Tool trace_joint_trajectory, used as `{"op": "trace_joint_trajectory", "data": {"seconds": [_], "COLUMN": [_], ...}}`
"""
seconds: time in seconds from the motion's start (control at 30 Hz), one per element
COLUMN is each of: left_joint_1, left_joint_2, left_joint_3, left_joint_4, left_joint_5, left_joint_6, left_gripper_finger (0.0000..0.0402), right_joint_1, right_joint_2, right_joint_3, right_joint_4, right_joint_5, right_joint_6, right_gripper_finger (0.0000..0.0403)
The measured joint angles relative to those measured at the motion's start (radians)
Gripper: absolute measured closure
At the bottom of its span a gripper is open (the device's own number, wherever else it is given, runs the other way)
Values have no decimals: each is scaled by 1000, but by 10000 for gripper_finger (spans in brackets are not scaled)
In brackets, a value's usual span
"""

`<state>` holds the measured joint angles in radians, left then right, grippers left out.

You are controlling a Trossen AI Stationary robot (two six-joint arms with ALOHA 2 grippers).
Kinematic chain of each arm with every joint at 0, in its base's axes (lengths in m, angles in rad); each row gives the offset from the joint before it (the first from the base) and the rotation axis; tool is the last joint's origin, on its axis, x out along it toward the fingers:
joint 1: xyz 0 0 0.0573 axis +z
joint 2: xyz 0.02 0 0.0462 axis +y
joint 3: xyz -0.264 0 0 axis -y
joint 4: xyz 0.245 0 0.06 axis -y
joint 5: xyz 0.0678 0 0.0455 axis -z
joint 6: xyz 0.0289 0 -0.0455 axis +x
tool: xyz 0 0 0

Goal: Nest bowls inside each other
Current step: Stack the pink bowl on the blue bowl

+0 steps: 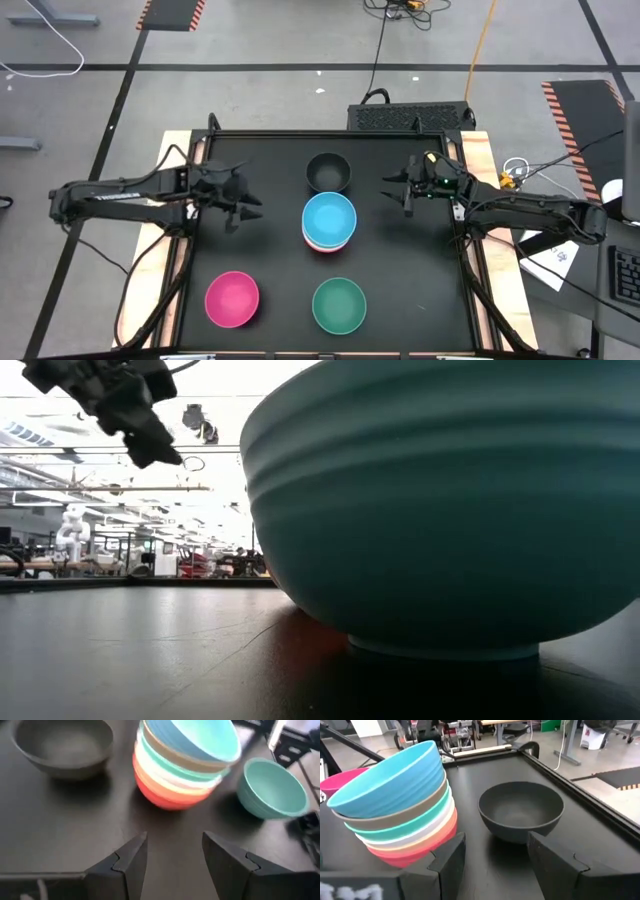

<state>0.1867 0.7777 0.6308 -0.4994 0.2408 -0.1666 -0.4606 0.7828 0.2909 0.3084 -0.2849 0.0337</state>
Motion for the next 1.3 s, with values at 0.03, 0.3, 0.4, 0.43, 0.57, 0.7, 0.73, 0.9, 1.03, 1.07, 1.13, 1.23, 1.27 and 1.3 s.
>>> {"op": "trace_joint_trajectory", "data": {"seconds": [0.03,0.3,0.4,0.43,0.57,0.7,0.73,0.9,1.03,1.07,1.13,1.23,1.27,1.3], "left_joint_1": [-18,-209,-296,-325,-454,-577,-606,-716,-763,-768,-776,-778,-778,-778], "left_joint_2": [-9,-108,-130,-132,-131,-107,-100,-38,42,65,108,159,172,184], "left_joint_3": [0,0,0,0,0,0,0,0,0,0,0,0,0,0], "left_joint_4": [-21,-221,-275,-286,-288,-271,-257,-254,-262,-272,-281,-278,-278,-278], "left_joint_5": [-3,-129,-126,-114,-32,48,45,-91,-161,-167,-170,-171,-171,-172], "left_joint_6": [-13,-181,-274,-301,-390,-496,-531,-600,-633,-633,-634,-636,-632,-627], "left_gripper_finger": [211,211,211,211,211,211,211,211,211,211,211,211,211,211], "right_joint_1": [0,0,0,0,0,0,0,0,0,0,0,0,0,0], "right_joint_2": [-1,-1,-1,-1,-1,-1,-1,-1,-2,-3,-8,-28,-39,-52], "right_joint_3": [0,0,0,0,0,0,0,0,0,0,1,1,1,1], "right_joint_4": [-1,1,1,1,1,10,17,36,39,39,34,5,-13,-33], "right_joint_5": [0,-4,-5,-5,-6,-6,-6,-6,-7,-7,-7,-8,-8,-8], "right_joint_6": [3,17,19,19,19,23,27,30,28,23,19,27,25,17], "right_gripper_finger": [197,197,197,197,197,197,197,197,197,197,197,197,197,197]}}
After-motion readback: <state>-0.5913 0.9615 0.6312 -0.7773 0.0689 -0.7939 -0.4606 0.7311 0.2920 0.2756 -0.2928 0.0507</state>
